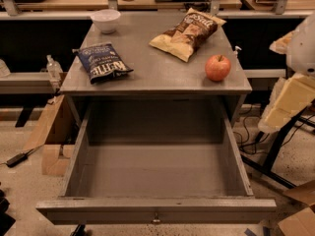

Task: Place apple into top drawer

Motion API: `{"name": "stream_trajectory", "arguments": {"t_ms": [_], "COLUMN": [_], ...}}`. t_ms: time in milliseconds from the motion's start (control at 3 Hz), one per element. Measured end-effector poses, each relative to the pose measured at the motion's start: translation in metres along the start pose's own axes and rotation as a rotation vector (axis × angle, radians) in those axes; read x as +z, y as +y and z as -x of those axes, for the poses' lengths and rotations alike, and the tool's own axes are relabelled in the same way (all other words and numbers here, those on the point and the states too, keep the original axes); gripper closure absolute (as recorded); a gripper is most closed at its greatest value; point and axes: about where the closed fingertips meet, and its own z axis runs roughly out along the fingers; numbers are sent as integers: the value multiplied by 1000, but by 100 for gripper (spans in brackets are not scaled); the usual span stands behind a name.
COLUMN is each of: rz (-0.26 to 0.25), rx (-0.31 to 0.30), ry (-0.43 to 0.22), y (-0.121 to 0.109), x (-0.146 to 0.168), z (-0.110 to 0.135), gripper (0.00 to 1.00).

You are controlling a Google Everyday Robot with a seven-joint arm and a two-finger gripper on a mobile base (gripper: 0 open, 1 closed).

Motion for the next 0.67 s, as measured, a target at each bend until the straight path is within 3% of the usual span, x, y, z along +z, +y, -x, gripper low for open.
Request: {"name": "stream_trajectory", "arguments": {"t_ms": [333,667], "rz": [-126,-205], "rx": [178,298], "ry": [-118,-210], "y": [-19,-26], "x": [10,19], "z": [-18,-30], "gripper": [0,0]}}
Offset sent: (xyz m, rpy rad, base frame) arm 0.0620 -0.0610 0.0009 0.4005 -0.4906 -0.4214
